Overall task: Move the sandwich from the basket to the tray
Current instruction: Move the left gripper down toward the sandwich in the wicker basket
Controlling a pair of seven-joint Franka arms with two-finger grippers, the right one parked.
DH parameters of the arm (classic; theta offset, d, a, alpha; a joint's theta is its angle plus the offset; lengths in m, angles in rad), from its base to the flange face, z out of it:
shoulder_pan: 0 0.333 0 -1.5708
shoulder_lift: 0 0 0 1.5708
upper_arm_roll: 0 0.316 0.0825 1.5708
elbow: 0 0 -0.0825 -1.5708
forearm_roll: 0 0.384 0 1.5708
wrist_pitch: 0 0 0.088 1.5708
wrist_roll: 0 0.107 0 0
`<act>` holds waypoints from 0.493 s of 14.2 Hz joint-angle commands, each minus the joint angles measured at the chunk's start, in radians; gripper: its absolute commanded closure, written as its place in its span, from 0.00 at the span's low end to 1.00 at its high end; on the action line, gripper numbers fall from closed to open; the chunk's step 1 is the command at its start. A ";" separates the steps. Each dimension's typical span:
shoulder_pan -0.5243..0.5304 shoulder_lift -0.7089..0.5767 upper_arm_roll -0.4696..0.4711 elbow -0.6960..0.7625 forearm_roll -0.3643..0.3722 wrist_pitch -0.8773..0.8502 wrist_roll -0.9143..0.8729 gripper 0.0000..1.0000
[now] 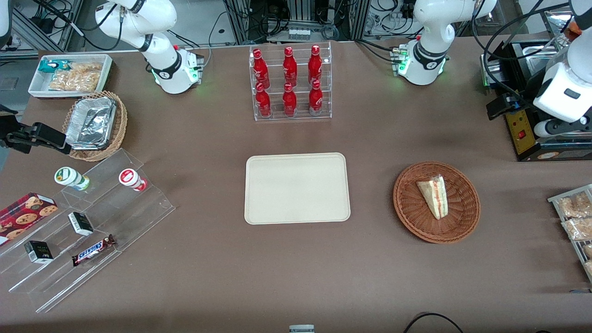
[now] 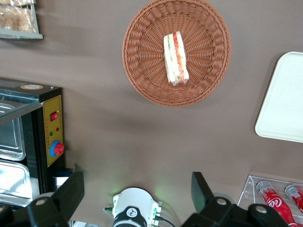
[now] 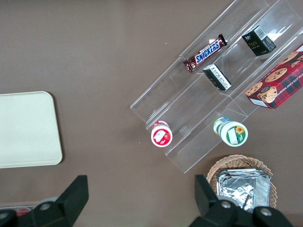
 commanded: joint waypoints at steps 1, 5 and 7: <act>0.009 0.080 -0.006 0.002 0.011 -0.015 -0.014 0.00; 0.029 0.160 0.003 -0.128 0.012 0.165 -0.014 0.00; 0.032 0.149 0.003 -0.266 0.009 0.345 -0.016 0.00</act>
